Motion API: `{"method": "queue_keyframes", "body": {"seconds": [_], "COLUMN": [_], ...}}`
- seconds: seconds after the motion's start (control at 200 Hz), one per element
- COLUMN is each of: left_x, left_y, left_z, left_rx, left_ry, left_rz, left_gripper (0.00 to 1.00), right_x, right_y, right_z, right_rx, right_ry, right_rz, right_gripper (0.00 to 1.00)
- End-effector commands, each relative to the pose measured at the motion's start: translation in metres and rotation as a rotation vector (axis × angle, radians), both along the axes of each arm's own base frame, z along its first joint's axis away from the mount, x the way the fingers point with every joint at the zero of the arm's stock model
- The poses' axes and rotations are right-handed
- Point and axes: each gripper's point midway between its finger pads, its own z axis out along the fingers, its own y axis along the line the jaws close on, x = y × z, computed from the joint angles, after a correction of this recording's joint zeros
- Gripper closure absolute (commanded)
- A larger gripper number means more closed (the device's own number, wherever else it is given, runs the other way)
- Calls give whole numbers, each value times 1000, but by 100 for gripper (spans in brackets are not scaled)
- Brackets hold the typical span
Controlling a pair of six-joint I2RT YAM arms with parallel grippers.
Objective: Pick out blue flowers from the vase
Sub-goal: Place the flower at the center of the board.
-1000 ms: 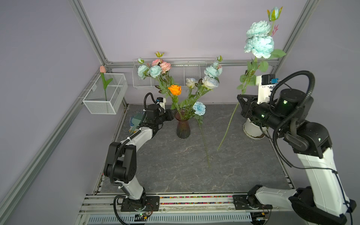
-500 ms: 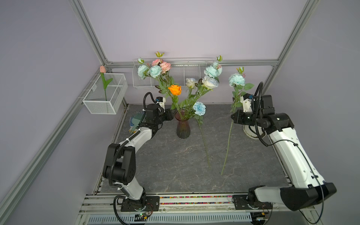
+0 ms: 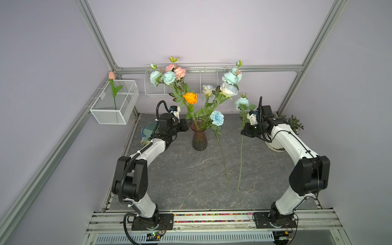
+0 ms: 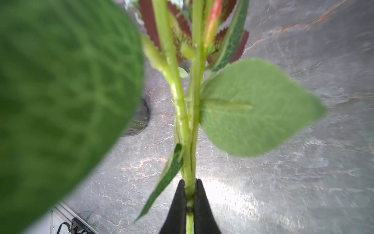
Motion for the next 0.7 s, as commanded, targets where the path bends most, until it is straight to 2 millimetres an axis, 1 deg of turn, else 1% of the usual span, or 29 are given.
{"method": "queue_keyframes", "body": {"seconds": [0.0, 0.26, 0.375, 0.38, 0.39, 0.435, 0.56, 0.57, 0.59, 0.695], "left_x": [-8, -12, -12, -12, -11, -11, -9, -9, -9, -8], "left_y": [0, -3, -4, -4, -4, -4, -6, -6, -6, -7], "left_z": [4, 2, 0, 0, 0, -1, 0, 0, 0, 0], "left_rx": [22, 32, 35, 36, 35, 34, 28, 29, 27, 27], "left_ry": [-6, 1, 5, 5, 4, 6, 6, 6, 6, 7], "left_rz": [-14, -42, -44, -44, -44, -45, -53, -53, -52, -54], "left_gripper": [53, 54, 54, 54, 54, 54, 54, 54, 54, 54], "right_x": [17, 46, 58, 56, 55, 59, 73, 70, 71, 85], "right_y": [15, 30, 30, 37, 42, 47, 52, 52, 53, 55], "right_z": [4, -35, -52, -52, -53, -58, -76, -79, -81, -93], "right_rx": [22, -19, -49, -50, -53, -63, -83, -88, -93, -127], "right_ry": [-48, 26, 57, 57, 58, 61, 90, 110, 120, 119], "right_rz": [86, 181, 197, 211, 224, 236, 248, 252, 254, 250], "right_gripper": [93, 93, 93, 93, 93, 93, 93, 93, 93, 93]}}
